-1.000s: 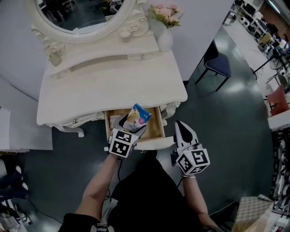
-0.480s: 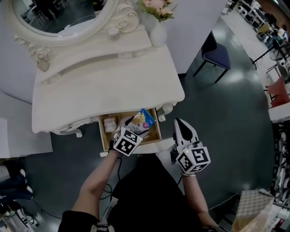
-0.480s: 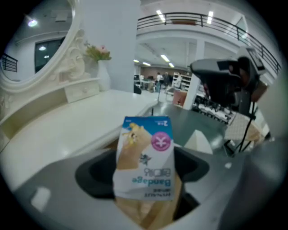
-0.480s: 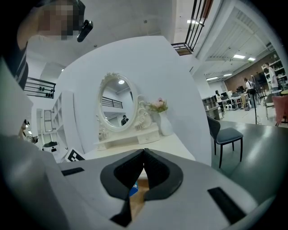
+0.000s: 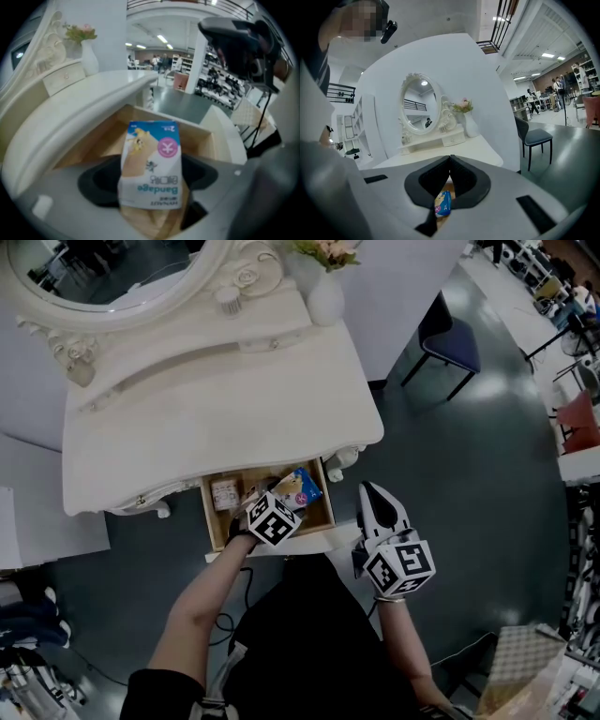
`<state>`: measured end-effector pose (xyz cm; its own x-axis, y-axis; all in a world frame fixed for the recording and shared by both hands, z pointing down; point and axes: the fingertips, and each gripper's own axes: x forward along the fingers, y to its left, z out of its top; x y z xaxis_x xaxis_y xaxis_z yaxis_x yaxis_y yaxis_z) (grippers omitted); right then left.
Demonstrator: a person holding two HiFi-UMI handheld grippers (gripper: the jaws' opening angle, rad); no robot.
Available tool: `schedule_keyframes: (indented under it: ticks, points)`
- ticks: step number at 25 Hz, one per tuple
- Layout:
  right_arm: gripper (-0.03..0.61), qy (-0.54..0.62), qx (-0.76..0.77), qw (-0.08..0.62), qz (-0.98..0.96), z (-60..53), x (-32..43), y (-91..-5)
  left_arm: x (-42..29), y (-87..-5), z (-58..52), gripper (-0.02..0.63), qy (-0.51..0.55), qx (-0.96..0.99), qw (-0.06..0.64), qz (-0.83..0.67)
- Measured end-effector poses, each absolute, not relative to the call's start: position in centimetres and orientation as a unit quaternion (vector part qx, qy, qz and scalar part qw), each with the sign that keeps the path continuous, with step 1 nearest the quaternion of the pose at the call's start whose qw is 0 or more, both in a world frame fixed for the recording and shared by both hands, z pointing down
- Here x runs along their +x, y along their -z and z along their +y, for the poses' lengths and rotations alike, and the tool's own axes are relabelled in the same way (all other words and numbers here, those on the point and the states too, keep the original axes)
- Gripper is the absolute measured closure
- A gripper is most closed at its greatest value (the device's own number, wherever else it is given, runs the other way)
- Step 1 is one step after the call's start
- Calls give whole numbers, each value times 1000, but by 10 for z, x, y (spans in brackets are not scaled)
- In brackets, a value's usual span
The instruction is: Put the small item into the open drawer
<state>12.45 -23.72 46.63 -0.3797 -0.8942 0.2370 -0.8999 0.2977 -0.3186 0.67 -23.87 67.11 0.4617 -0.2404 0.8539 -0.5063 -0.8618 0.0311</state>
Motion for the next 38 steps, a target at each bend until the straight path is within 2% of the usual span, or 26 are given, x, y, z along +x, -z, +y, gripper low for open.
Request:
schedule_keyframes:
  ticks: [8,23,32,38]
  points:
    - [574,-212,558,13,-802,-237,129,-474,0,-708,-239,209,-516,822,136,-196]
    - [574,-216,552,12,-805,-238,133,-477,6,-722,-244,204,-542,806,144,-189]
    - [574,-220,546,10,-809,-234,130,-478,3,-717,-249,193,-524,803,180,-219]
    - [574,-214,539,9,-815,-234,125,-474,-1,-682,-254,211,-487,820,172,-245]
